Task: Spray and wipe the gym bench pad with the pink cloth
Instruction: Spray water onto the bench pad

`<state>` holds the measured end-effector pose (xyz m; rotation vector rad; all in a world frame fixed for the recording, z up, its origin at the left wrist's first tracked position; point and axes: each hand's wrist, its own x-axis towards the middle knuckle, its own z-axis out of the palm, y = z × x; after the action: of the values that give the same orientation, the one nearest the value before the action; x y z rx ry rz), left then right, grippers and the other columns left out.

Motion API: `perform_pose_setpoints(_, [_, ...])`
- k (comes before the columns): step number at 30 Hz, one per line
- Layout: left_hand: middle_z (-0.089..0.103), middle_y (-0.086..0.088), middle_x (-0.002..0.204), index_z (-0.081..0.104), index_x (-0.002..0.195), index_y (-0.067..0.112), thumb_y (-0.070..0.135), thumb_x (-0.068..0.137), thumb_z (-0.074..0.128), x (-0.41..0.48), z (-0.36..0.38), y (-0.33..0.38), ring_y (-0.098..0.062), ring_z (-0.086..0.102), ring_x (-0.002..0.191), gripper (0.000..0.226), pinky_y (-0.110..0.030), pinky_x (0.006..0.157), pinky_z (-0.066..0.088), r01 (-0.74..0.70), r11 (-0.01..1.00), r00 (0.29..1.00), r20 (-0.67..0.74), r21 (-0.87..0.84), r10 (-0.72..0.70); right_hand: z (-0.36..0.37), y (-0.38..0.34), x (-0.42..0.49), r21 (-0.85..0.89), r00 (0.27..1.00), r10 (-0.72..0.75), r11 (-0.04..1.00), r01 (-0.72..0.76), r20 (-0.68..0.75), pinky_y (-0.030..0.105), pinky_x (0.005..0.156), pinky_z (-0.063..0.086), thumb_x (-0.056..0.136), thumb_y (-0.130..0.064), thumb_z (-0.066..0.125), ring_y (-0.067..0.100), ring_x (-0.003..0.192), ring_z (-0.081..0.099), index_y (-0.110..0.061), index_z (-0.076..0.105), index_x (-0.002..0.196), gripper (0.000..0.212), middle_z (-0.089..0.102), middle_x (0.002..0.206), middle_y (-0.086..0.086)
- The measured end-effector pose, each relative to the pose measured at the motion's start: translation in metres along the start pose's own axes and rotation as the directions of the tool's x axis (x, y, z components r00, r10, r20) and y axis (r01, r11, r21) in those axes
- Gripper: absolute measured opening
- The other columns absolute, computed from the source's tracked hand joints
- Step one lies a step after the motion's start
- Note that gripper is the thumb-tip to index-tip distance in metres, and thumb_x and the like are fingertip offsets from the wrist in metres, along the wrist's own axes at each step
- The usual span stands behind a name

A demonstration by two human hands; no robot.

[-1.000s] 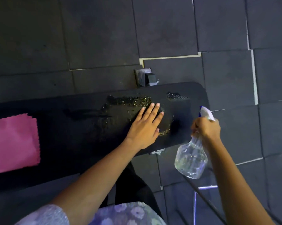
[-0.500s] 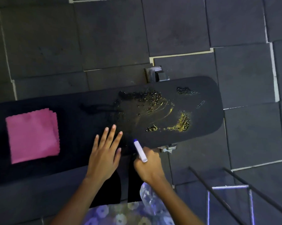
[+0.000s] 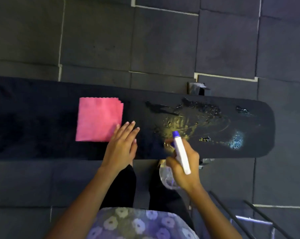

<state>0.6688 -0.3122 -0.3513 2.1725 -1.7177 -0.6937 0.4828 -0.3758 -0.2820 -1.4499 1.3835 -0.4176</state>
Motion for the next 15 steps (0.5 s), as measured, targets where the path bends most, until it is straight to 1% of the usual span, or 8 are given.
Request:
perform_pose_setpoints(3, [0.053, -0.016, 0.137, 0.06, 0.123, 0.002, 0.006, 0.086, 0.054, -0.008, -0.024, -0.018, -0.032, 0.047, 0.13, 0.038, -0.051, 0.114, 0.025, 0.06, 0.998, 0.998, -0.027, -0.023, -0.061, 0.016, -0.038, 0.009, 0.038, 0.99, -0.135, 0.99, 0.136, -0.031, 0.02, 0.066, 0.051, 0.066, 0.01, 0.056, 0.002, 0.072, 0.063, -0.022, 0.062, 0.11, 0.055, 0.066, 0.089, -0.009])
perform_pose_setpoints(5, [0.055, -0.018, 0.134, 0.062, 0.12, 0.0, 0.002, 0.083, 0.059, -0.014, -0.039, -0.031, -0.035, 0.048, 0.128, 0.037, -0.054, 0.113, 0.027, 0.099, 0.995, 0.994, -0.05, -0.028, -0.1, 0.033, -0.059, 0.014, 0.05, 0.972, -0.237, 0.97, 0.236, -0.004, 0.007, 0.063, 0.048, 0.07, 0.028, 0.051, -0.011, 0.065, 0.06, 0.001, 0.057, 0.117, 0.054, 0.061, 0.072, -0.005])
perform_pose_setpoints(7, [0.055, -0.018, 0.134, 0.063, 0.118, 0.0, -0.001, 0.081, 0.063, -0.022, -0.052, -0.046, -0.036, 0.048, 0.128, 0.037, -0.056, 0.112, 0.028, 0.141, 0.989, 0.987, -0.075, -0.032, -0.144, 0.05, -0.079, 0.019, 0.089, 0.959, -0.284, 0.955, 0.283, 0.003, 0.003, 0.06, 0.046, 0.071, 0.037, 0.044, -0.015, 0.06, 0.057, 0.015, 0.05, 0.119, 0.054, 0.054, 0.06, 0.008])
perform_pose_setpoints(8, [0.055, -0.017, 0.135, 0.063, 0.118, 0.0, -0.001, 0.081, 0.063, -0.026, -0.058, -0.053, -0.035, 0.047, 0.129, 0.038, -0.055, 0.112, 0.027, 0.165, 0.986, 0.982, -0.087, -0.039, -0.167, 0.057, -0.088, 0.023, 0.114, 0.957, -0.289, 0.951, 0.287, 0.002, 0.005, 0.062, 0.048, 0.072, 0.036, 0.043, -0.015, 0.064, 0.058, 0.015, 0.048, 0.122, 0.055, 0.055, 0.065, 0.009])
perform_pose_setpoints(9, [0.054, -0.017, 0.135, 0.063, 0.119, 0.001, 0.0, 0.081, 0.062, -0.03, -0.063, -0.061, -0.034, 0.046, 0.13, 0.038, -0.054, 0.113, 0.026, 0.186, 0.981, 0.977, -0.1, -0.048, -0.19, 0.065, -0.097, 0.027, 0.13, 0.961, -0.278, 0.953, 0.275, 0.004, 0.011, 0.069, 0.051, 0.074, 0.033, 0.045, -0.012, 0.073, 0.061, 0.012, 0.049, 0.126, 0.057, 0.061, 0.077, -0.001])
perform_pose_setpoints(11, [0.053, -0.017, 0.136, 0.062, 0.121, 0.001, 0.002, 0.083, 0.059, -0.038, -0.071, -0.076, -0.034, 0.045, 0.131, 0.038, -0.054, 0.113, 0.025, 0.23, 0.971, 0.964, -0.125, -0.064, -0.236, 0.082, -0.112, 0.034, 0.114, 0.969, -0.247, 0.963, 0.244, 0.012, 0.027, 0.082, 0.054, 0.076, 0.024, 0.053, -0.003, 0.091, 0.064, -0.001, 0.053, 0.129, 0.058, 0.065, 0.1, -0.008])
perform_pose_setpoints(13, [0.053, -0.018, 0.137, 0.061, 0.122, 0.001, 0.002, 0.083, 0.057, -0.046, -0.076, -0.091, -0.035, 0.045, 0.131, 0.039, -0.054, 0.113, 0.026, 0.291, 0.954, 0.942, -0.151, -0.074, -0.3, 0.099, -0.123, 0.041, 0.124, 0.962, -0.269, 0.957, 0.262, 0.039, 0.029, 0.073, 0.054, 0.074, 0.014, 0.055, -0.001, 0.08, 0.062, -0.004, 0.058, 0.116, 0.046, 0.063, 0.089, 0.003])
perform_pose_setpoints(15, [0.049, -0.017, 0.14, 0.058, 0.125, 0.002, 0.001, 0.084, 0.058, -0.056, -0.079, -0.106, -0.035, 0.042, 0.133, 0.041, -0.053, 0.114, 0.024, 0.365, 0.926, 0.911, -0.17, -0.096, -0.377, 0.118, -0.136, 0.049, 0.141, 0.958, -0.279, 0.953, 0.269, 0.062, 0.035, 0.067, 0.05, 0.07, 0.006, 0.056, 0.013, 0.075, 0.06, -0.007, 0.058, 0.108, 0.04, 0.06, 0.091, 0.013])
